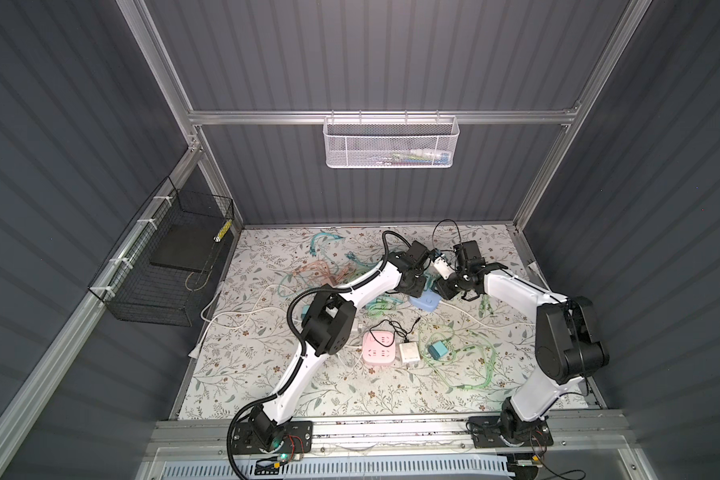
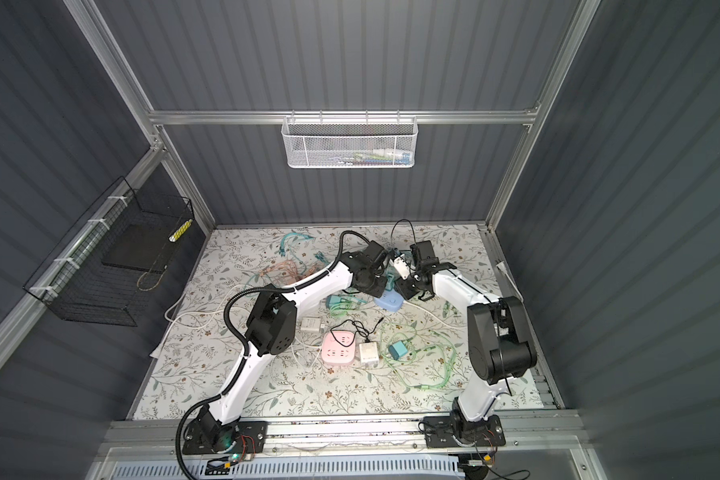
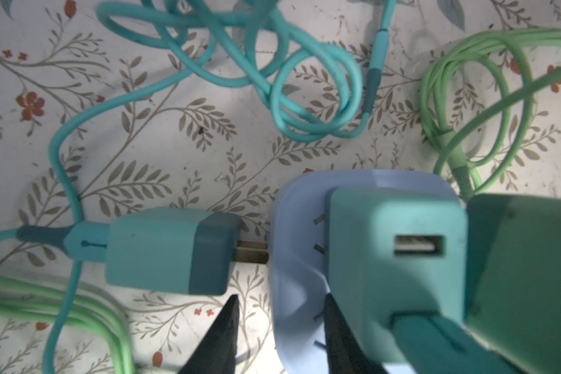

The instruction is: Pull the plug off the socket

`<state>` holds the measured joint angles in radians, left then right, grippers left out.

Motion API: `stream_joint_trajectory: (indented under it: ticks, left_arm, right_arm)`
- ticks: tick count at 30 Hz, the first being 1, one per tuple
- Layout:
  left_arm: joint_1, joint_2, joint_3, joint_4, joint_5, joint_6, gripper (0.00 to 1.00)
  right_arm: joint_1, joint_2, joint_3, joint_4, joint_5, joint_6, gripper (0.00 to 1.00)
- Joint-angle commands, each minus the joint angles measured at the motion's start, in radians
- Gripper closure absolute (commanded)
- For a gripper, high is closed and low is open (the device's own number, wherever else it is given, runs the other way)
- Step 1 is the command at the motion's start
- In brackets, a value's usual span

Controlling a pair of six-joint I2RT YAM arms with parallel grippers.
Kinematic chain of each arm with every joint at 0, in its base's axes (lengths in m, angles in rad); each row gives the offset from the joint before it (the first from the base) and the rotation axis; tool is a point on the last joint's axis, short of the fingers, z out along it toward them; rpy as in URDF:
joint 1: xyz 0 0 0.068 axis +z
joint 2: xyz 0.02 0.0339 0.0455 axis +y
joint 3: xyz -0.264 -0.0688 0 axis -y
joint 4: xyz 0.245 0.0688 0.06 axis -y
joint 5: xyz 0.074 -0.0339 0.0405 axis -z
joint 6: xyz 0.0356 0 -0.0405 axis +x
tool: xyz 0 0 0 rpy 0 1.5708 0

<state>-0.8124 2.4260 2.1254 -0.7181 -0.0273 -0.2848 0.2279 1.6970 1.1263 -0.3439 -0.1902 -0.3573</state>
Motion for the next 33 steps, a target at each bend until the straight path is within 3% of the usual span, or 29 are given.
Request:
stream_joint_trajectory:
  ticks: [1,16,33]
  left_arm:
    - [0.000,0.031,-0.094,-0.058,0.061,-0.021,0.55]
    - [0.009,-0.023,-0.149,0.017,0.114,-0.037,0.53]
    - [0.010,-0.053,-0.176,0.052,0.133,-0.040,0.49]
  right_arm:
    - [-0.022,-0.045,-0.018,0.006,-0.017,0.066,0.82]
    - [-0.107,-0.061,-0.080,-0.112,0.051,0.217,0.77]
    - [-0.140,0.049,0.035,-0.337,0.172,0.242,0.67]
